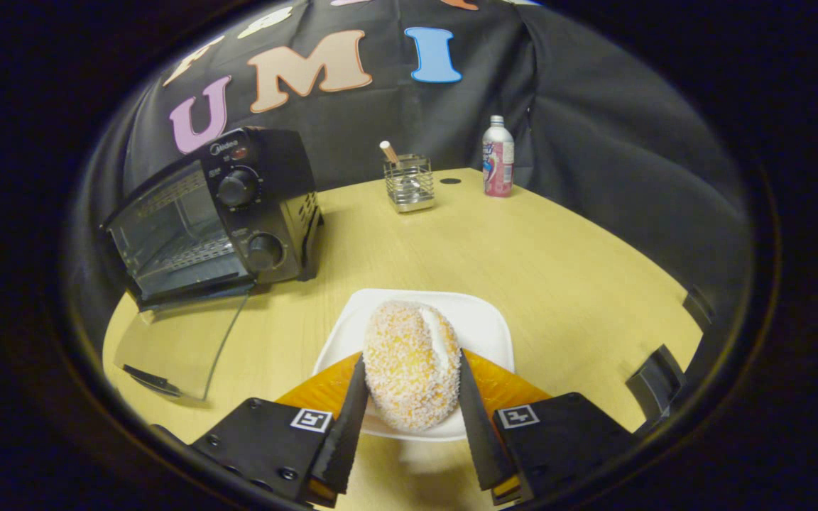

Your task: Open the toaster oven, put the food inside, and close the toaster oven door.

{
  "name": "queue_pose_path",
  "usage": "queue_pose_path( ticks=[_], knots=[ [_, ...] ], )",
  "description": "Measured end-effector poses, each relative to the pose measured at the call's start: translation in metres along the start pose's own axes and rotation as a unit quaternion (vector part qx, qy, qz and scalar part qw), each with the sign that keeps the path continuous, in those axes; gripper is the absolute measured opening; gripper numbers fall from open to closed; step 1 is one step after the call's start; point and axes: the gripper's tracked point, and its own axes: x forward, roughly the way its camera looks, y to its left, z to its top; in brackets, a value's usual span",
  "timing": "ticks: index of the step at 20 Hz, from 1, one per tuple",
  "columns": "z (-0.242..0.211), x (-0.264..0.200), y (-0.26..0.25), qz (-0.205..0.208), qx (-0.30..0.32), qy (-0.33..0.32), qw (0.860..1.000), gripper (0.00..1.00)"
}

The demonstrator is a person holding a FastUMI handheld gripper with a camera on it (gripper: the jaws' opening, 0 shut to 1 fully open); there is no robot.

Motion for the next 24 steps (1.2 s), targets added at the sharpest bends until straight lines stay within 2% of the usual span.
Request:
queue_pose_path(
  ticks=[3,8,12,16,19,24],
  knots=[
    [0.007,-0.014,0.017,0.03,0.025,-0.009,0.999,0.69],
    [0.024,-0.041,0.063,0.106,0.044,-0.019,0.993,0.69],
    [0.037,-0.06,0.091,0.11,0.012,-0.042,0.993,0.69],
    [0.047,-0.075,0.146,0.146,-0.014,-0.062,0.987,0.69],
    [0.048,-0.072,0.185,0.164,-0.031,-0.074,0.983,0.69],
    [0.043,-0.054,0.24,0.197,-0.022,-0.059,0.978,0.69]
  ],
)
